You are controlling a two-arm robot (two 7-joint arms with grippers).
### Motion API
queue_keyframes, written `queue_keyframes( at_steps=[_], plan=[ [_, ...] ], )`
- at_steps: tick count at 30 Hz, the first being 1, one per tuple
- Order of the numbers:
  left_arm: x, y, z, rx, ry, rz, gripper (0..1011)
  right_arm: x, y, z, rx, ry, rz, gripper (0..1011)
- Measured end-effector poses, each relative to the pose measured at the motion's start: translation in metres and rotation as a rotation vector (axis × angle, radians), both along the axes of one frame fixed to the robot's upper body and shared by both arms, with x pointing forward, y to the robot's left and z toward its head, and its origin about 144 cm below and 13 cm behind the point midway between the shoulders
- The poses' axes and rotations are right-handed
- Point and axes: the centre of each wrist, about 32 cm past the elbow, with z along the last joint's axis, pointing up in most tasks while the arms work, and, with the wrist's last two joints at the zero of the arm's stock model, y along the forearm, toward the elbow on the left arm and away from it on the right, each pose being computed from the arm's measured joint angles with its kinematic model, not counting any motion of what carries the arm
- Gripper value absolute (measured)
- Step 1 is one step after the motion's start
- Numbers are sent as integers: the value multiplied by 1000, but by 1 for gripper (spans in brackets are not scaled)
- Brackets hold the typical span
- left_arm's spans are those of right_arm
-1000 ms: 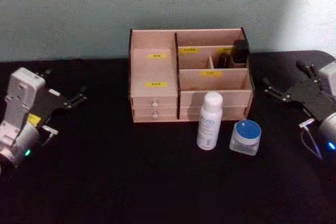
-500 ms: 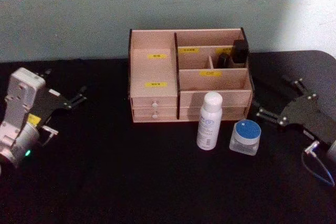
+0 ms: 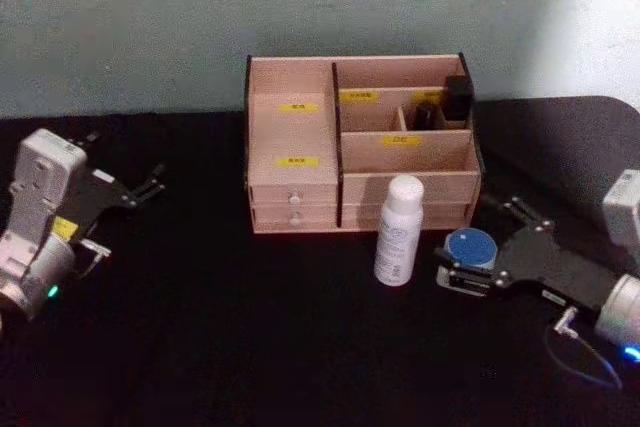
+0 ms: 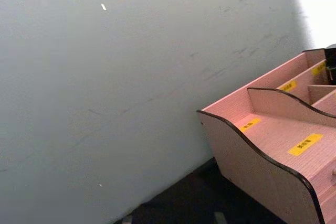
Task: Pick up the facial cleanser and watermelon frost from the table and place them into the tiered storage box.
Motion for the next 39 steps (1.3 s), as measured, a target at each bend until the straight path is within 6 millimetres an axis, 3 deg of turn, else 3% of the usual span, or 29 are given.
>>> queue_keyframes(
  at_steps=[23,39],
  plan=[
    [0,0,0,0,0,0,1001,48,24,-23,43,113,81,1000],
    [0,0,0,0,0,0,1001,61,31,-28,60,127,78,1000]
  ],
)
